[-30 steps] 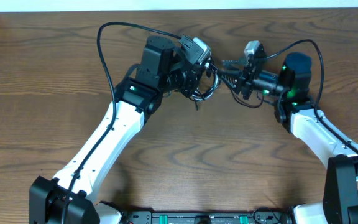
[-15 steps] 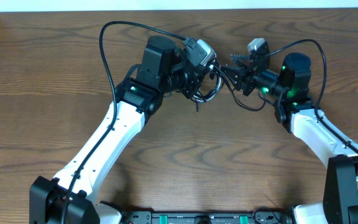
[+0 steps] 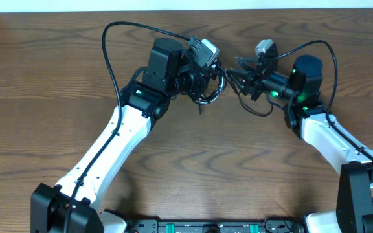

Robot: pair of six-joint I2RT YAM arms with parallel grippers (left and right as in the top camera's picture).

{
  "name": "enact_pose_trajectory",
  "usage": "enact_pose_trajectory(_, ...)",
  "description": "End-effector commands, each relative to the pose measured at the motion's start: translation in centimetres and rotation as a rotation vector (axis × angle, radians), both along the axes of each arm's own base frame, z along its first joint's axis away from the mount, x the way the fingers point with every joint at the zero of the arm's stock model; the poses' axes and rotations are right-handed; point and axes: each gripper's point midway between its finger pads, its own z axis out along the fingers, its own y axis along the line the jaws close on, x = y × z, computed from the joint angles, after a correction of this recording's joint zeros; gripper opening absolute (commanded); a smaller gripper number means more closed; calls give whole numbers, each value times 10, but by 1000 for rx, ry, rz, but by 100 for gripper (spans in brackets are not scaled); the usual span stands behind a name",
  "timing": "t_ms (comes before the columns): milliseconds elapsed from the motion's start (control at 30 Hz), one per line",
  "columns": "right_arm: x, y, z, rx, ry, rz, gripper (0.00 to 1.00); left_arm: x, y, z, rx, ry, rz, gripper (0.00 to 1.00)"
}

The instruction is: Untangle cables

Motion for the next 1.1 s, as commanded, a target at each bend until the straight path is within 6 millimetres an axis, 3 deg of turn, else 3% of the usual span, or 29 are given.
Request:
enact_pose_trajectory(0,-1,5,5,6,-3,8,50,-4,-7,16,-51,-19,-35,7)
enact_pose_trajectory(333,-1,12,-6,-38,14,-25,51,-9,-20,31,-141,-23,-93,7)
enact_pose_trajectory(400,-1,12,-8,-49,9,-24,39,-9,-20,33,-145,-27,-92,7)
enact_pose_trajectory(433,-1,11,-9,-57,6,-26,18,-8,-20,33,-145,-28,-92,7)
enact_pose_trajectory(467,0,11,-10,-59,8,-32,4,-8,-20,33,-144,-28,-92,7)
enact_pose_trajectory(567,1,10,-9,-59,5,-34,1,-6,-18,32,-135,-30,-76,7)
enact_pose_trajectory(667,-1,12,-6,-50,-5,-14,1,15,11,15,-39,-15,136,8)
enact_pose_trajectory(733,-8,15,2,-24,-29,45,1,30,48,2,27,16,389,8)
enact_pose_trajectory(833,-24,18,23,41,-96,184,1,37,97,-10,88,50,692,8)
enact_pose_trajectory(1033,-10,-8,18,49,-43,99,1,37,115,-17,68,99,787,8)
enact_pose_trajectory(1067,2,-25,11,57,20,8,1,36,115,-17,69,100,787,7)
